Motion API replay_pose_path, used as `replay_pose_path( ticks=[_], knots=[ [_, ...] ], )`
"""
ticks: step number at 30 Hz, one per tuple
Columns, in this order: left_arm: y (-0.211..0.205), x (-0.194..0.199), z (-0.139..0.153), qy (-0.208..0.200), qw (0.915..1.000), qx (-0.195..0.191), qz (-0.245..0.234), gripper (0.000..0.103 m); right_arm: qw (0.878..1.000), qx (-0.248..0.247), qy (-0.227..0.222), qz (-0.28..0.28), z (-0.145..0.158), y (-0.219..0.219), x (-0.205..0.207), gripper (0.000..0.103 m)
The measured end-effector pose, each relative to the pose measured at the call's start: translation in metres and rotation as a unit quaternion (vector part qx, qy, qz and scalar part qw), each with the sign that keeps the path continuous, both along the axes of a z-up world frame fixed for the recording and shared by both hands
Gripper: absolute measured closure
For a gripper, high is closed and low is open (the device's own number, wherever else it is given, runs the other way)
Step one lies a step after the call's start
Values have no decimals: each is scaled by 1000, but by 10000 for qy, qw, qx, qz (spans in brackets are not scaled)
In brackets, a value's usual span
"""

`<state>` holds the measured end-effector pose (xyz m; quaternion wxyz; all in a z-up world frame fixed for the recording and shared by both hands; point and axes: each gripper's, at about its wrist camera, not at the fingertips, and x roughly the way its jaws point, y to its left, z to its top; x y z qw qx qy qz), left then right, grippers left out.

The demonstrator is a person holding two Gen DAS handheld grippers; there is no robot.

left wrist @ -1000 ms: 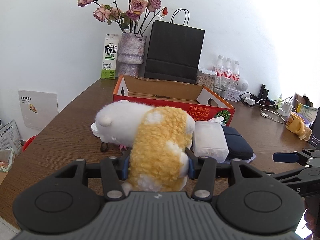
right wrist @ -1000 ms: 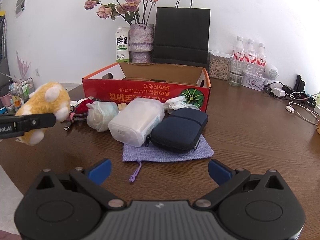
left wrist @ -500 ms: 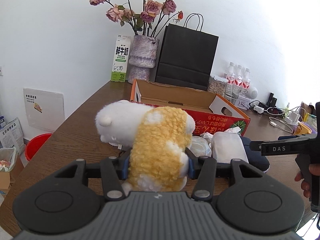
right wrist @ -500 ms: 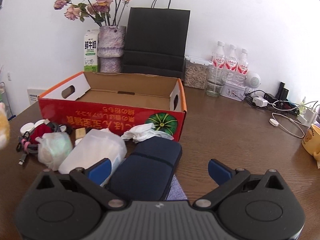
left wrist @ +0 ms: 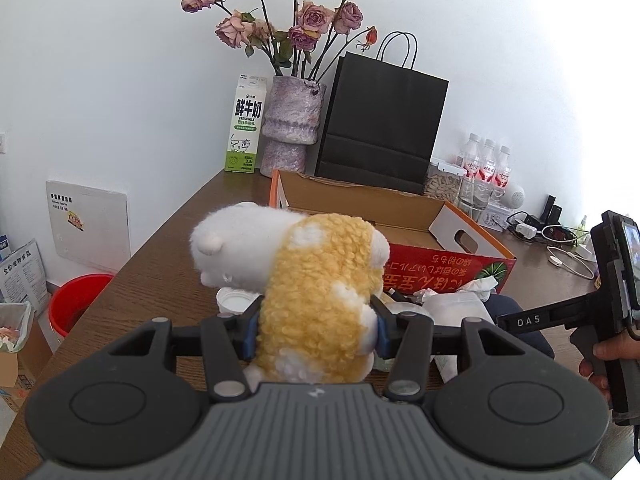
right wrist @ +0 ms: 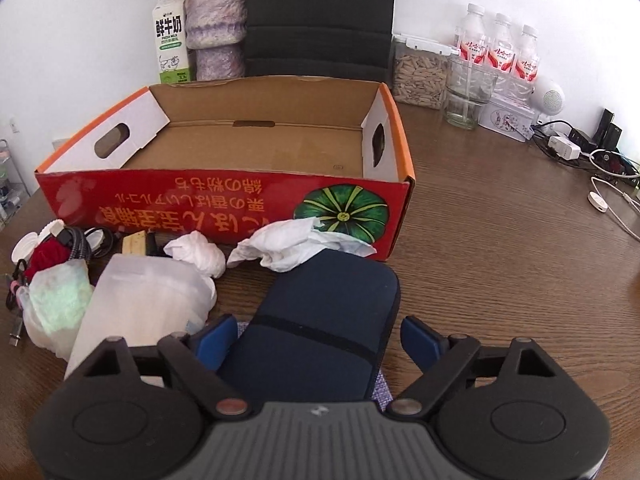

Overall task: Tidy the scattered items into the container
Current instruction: 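Lift the plush toy with the left gripper while the right gripper grasps the navy case, then carry plush toy and navy case into the box and open both grippers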

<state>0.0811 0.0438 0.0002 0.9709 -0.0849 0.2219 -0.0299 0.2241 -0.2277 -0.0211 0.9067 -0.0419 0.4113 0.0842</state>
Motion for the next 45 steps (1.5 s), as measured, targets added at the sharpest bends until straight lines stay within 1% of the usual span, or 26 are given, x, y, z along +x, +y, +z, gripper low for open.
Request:
replay_pose_path(
  ticks=[5,9,11,14,20,30,34,38,42,45],
  knots=[
    [-1,-1,0,6,10000,-14,-28,52,10000,0,33,48,3,-1,-1,24],
    [1,-5,1,-15,10000,-15,3,52,9999,164,-4,20,7,-8,-7,31],
    [1,-5,2,-30,10000,-1,22,52,9997,228,-37,48,8,-12,-11,32],
    [1,-7,4,-56,10000,10,21,52,9993,368,-68,84,8,-17,-18,33],
    [-4,-7,7,-100,9999,38,-5,52,9978,629,-215,-20,14,-32,-31,33],
    [-13,1,20,-187,9998,18,-105,52,9934,938,-663,24,38,-47,-43,33],
    [-16,14,31,-252,9996,-20,-159,52,9906,1030,-893,70,53,-45,-41,33],
    [-21,38,46,-310,9993,-26,-214,52,9869,1082,-1187,121,73,-38,-30,33],
    [-27,72,59,-300,9992,-155,-230,52,9828,1164,-1428,124,91,-25,-5,33],
    [-32,99,65,-338,9990,-242,-132,52,9790,1271,-1591,78,101,-12,16,33]
  ],
)
